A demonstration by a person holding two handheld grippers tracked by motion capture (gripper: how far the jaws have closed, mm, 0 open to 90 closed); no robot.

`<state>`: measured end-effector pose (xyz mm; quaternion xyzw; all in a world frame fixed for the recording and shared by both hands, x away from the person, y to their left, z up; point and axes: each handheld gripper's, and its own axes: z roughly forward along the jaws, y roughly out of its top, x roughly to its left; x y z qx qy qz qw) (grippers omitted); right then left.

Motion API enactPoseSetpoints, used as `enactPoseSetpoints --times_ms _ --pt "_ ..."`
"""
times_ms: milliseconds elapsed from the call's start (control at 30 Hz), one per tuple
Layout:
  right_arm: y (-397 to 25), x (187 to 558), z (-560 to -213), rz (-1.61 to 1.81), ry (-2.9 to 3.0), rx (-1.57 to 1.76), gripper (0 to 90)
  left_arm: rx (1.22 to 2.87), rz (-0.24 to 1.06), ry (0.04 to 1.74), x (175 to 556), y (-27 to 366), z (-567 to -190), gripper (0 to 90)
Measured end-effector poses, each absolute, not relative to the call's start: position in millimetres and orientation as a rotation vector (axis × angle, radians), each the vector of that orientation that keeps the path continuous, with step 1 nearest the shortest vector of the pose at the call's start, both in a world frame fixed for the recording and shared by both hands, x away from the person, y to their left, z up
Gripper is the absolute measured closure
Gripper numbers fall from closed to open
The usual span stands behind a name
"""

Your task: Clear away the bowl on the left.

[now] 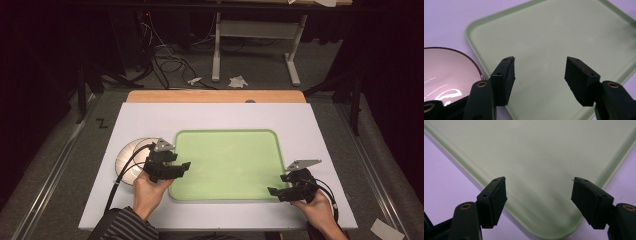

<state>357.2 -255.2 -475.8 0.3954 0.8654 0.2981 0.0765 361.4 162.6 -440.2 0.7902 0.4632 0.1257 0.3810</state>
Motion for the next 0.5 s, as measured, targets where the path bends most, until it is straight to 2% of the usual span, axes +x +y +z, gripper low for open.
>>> enactPoseSetpoints --times_ms 500 --pt "-255.2 357.1 -475.8 0.894 2.596 1.184 29.5 2.002 0.309 1.195 364.4 177.2 -433.6 42.8"
